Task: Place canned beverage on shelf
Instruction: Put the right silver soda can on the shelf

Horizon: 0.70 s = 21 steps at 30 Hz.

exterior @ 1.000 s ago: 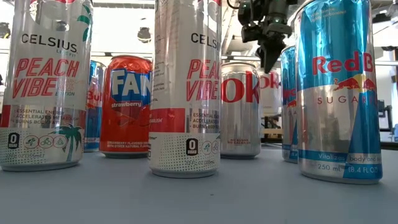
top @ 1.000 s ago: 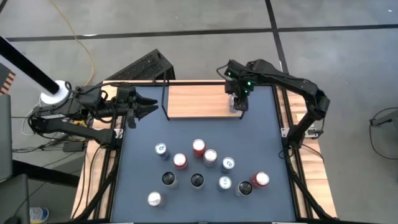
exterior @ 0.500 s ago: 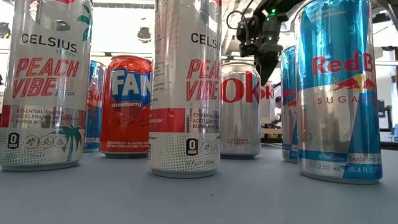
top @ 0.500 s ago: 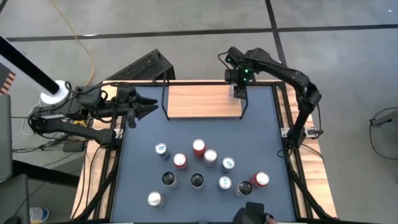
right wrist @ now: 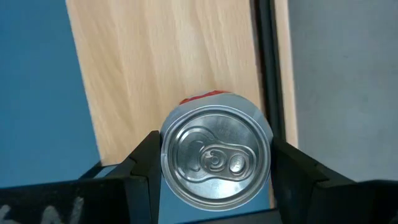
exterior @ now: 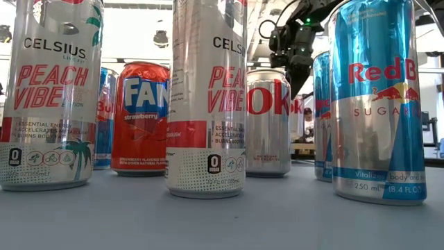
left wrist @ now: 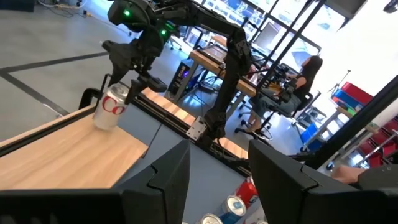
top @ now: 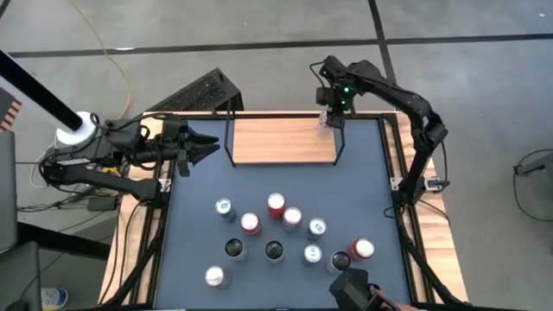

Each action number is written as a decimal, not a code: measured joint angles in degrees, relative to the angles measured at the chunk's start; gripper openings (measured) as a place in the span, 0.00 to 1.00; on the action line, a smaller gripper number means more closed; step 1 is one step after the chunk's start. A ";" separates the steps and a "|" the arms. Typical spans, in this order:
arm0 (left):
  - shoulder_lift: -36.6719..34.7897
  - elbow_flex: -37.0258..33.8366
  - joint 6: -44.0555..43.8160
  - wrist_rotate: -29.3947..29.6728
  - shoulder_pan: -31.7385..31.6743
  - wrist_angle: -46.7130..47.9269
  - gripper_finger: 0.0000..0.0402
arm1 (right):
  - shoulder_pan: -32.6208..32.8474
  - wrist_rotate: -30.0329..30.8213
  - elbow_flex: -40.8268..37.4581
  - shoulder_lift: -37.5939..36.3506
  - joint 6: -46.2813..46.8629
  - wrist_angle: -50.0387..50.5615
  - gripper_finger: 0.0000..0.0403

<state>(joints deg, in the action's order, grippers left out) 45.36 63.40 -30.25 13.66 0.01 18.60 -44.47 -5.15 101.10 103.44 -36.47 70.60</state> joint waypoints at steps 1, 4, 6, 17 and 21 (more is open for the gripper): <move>0.00 0.00 -0.01 0.38 0.02 0.01 0.38 | -0.03 -0.12 0.00 0.00 -0.10 -0.05 0.50; 0.00 0.00 0.03 0.80 0.00 0.01 0.38 | -0.28 -0.56 0.00 0.00 -0.25 -0.07 0.50; 0.00 0.00 0.25 0.94 0.00 0.01 0.38 | -0.31 -0.57 0.00 0.00 -0.92 -0.41 0.50; 0.00 0.00 0.36 0.92 0.00 0.01 0.38 | -1.07 -0.80 0.00 0.00 -1.58 -3.50 0.50; 0.00 0.00 0.41 0.92 0.00 0.01 0.38 | -1.11 -0.80 0.00 0.00 -1.75 -3.34 0.50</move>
<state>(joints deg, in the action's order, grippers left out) 45.36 63.40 -29.85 14.59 0.01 18.61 -45.58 -5.95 101.10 103.44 -38.22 67.26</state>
